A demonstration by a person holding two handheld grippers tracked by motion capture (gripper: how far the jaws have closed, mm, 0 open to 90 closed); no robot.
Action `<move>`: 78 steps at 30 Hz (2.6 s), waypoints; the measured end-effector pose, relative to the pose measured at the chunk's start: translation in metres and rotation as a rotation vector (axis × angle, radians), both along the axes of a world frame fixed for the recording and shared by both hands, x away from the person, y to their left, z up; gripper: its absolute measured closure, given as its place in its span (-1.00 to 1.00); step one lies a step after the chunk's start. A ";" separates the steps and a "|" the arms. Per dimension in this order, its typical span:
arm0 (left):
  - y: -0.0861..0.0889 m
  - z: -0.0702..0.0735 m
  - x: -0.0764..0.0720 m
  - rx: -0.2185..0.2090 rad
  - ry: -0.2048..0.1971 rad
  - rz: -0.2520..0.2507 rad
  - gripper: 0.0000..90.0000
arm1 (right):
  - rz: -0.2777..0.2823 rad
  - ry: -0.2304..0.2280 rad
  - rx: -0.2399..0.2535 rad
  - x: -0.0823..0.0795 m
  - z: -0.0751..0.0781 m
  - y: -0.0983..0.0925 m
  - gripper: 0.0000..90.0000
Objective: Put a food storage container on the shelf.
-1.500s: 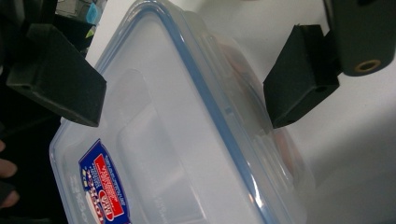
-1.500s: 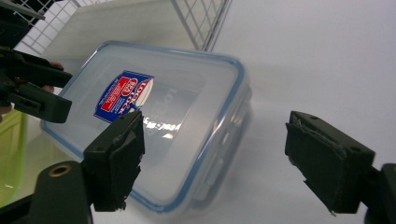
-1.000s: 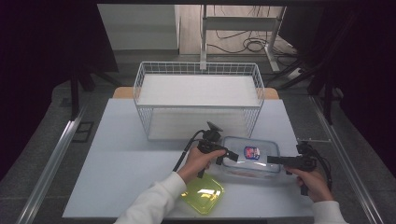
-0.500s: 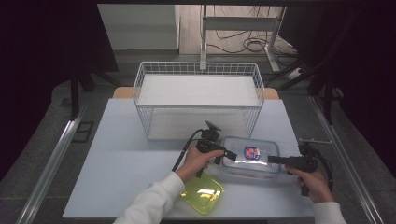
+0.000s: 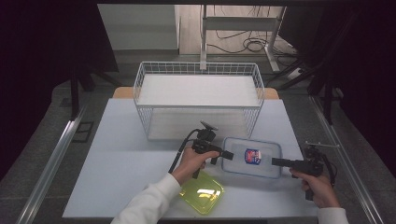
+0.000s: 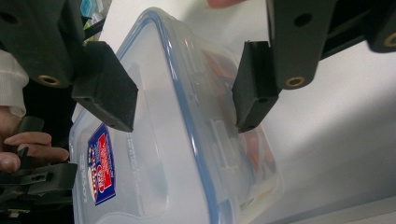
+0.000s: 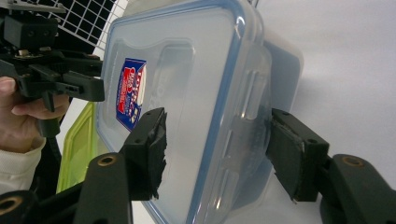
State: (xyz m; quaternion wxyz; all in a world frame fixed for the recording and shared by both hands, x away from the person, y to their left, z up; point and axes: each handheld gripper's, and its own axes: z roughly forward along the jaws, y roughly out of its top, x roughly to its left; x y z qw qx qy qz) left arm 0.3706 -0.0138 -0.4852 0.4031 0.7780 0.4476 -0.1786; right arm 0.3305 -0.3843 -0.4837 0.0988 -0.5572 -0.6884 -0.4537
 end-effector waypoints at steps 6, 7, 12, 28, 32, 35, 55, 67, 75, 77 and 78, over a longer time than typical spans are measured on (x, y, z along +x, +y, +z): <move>0.004 0.001 -0.004 -0.010 -0.024 -0.020 0.00 | 0.002 -0.016 0.024 -0.005 0.000 -0.002 -0.02; 0.004 0.001 -0.004 -0.010 -0.024 -0.020 0.01 | 0.002 -0.016 0.024 -0.005 0.000 -0.002 -0.02; 0.009 0.001 -0.006 -0.033 -0.031 -0.036 0.10 | 0.012 -0.036 0.034 -0.010 0.000 -0.005 0.02; 0.011 0.006 -0.012 -0.018 -0.083 -0.018 0.12 | 0.007 -0.085 0.042 -0.017 0.001 -0.003 0.10; 0.011 0.007 -0.013 -0.019 -0.090 -0.017 0.12 | 0.007 -0.087 0.039 -0.017 0.002 -0.003 0.10; 0.011 0.011 -0.015 -0.030 -0.100 -0.012 0.12 | 0.006 -0.100 0.038 -0.018 0.006 -0.003 0.10; 0.047 0.076 -0.035 -0.052 -0.239 -0.002 0.15 | 0.061 -0.229 0.028 -0.022 0.071 0.026 0.09; 0.083 0.112 -0.046 -0.084 -0.313 0.023 0.19 | 0.093 -0.325 0.022 -0.023 0.111 0.059 0.09; 0.103 0.129 -0.043 -0.079 -0.337 0.061 0.19 | 0.115 -0.343 0.028 -0.010 0.126 0.078 0.09; 0.108 0.134 -0.041 -0.079 -0.349 0.069 0.19 | 0.121 -0.355 0.037 -0.004 0.132 0.086 0.09; 0.113 0.140 -0.040 -0.078 -0.355 0.078 0.19 | 0.125 -0.357 0.037 -0.001 0.135 0.089 0.09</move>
